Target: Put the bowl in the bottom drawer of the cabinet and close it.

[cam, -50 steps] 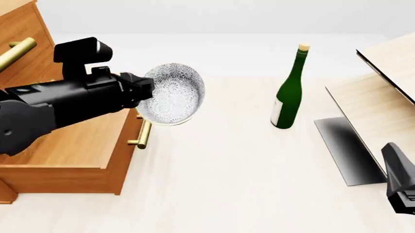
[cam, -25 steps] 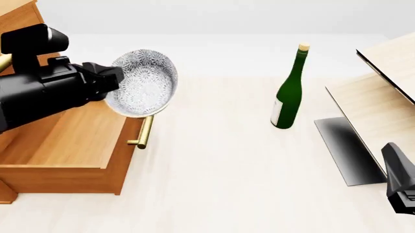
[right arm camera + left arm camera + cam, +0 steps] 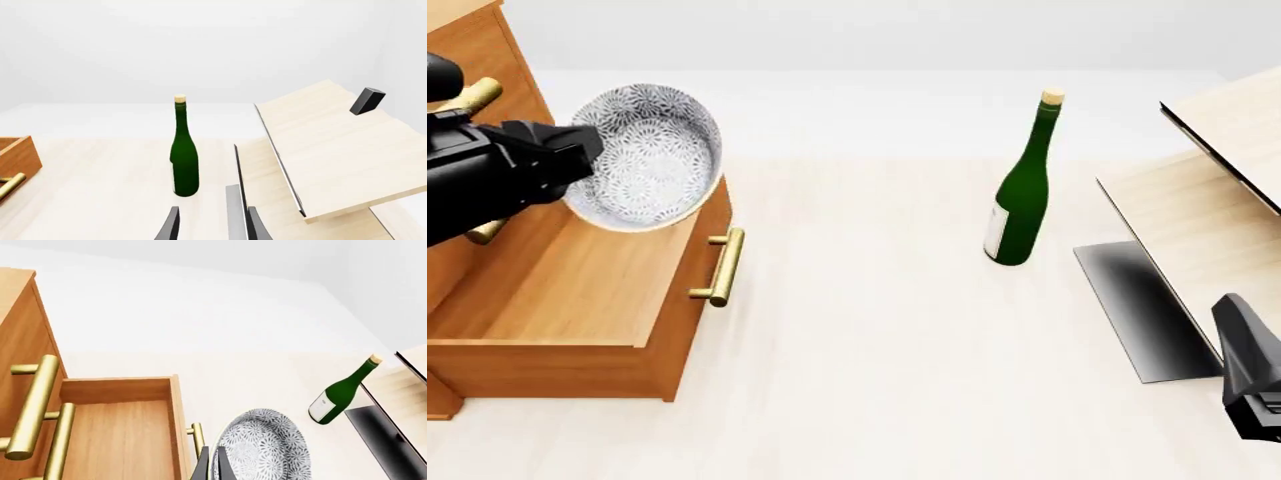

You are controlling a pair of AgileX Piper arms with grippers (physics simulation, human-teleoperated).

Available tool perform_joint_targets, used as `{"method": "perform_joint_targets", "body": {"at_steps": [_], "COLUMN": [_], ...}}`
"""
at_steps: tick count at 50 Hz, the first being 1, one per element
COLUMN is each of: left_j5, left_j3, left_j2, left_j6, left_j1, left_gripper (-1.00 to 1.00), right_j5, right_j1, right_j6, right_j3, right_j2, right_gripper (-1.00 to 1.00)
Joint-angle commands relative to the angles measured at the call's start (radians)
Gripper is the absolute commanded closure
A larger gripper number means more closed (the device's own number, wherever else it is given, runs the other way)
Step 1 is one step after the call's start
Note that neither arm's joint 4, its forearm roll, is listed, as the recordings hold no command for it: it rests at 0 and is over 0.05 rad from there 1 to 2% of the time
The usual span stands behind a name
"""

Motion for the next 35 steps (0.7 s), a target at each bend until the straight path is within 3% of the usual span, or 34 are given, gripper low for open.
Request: {"method": "perform_joint_targets", "body": {"at_steps": [1,35], "left_j5": [-0.008,-0.077], "left_j3": [0.013,0.084], "left_j2": [-0.042,0.004], "left_j6": [0.041,0.069], "left_j1": [0.062,0.213], "left_gripper": [1.00,1.00], "right_j5": [0.000,0.000], "right_j1": [0.000,0.000], "right_j6": [0.000,0.000], "right_j3": [0.000,0.000], "right_j2": [0.000,0.000], "right_gripper": [-1.00,-1.00]}}
